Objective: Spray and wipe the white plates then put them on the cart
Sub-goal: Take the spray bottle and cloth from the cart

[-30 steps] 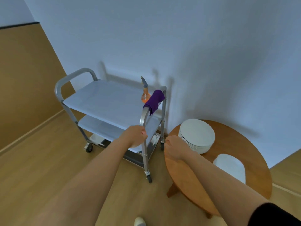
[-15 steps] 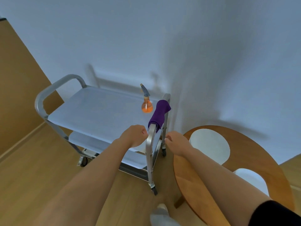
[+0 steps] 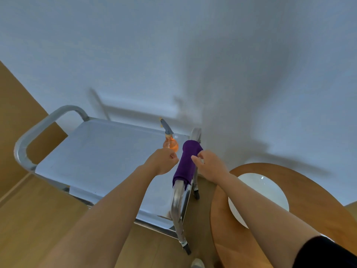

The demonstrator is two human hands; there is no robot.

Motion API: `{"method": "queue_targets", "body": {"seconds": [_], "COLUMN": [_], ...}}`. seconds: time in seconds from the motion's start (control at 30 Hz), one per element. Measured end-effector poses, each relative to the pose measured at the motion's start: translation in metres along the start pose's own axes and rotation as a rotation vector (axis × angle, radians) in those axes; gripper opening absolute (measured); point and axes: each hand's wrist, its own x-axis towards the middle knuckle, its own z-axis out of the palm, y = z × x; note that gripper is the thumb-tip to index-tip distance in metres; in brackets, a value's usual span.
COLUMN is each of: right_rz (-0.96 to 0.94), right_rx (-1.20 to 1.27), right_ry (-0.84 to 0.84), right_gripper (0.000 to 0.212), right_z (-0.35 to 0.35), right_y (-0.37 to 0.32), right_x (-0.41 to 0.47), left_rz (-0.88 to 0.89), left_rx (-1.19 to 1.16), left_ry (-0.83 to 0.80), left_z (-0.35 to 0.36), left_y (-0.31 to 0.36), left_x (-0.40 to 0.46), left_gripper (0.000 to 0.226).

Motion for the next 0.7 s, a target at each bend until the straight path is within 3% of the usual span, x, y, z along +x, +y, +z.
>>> {"method": "queue_targets", "body": {"seconds": [0.13,0.33,0.47,0.6,0.7], "right_rz": [0.018,0.168,0.282,0.38,0.439], "right_rx": [0.027,0.025,0.076,0.103,0.112], "right_ry": [0.053,0.026,-0.006,-0.052,-0.128], "right_gripper": [0.038,0.072,0.072,0.085,0.083], "right_z": [-0.001,0.01,0.017,0.025,0.034], "right_y": [-0.001,-0.006,-0.006,-0.007,-0.006], "right_x": [0.023,0.052,0.072,0.086,0.094], "left_rz": [-0.012,-0.072,-0.05,-0.047,-0.08], "left_rx": [-0.009,-0.092,-0.099,-0.099,-0.068], "left_ry": [0.037,0.057,0.016,-0.005,-0.01], "left_z": [-0.004,-0.012,-0.017,-0.024,-0.029], "left_y": [-0.005,-0.016,-0.031,-0.047,-0.057], "left_x": [0.021,0.056,0.079,0.106,0.121], "left_gripper": [0.028,0.03,0.034,0.023,0.013]}}
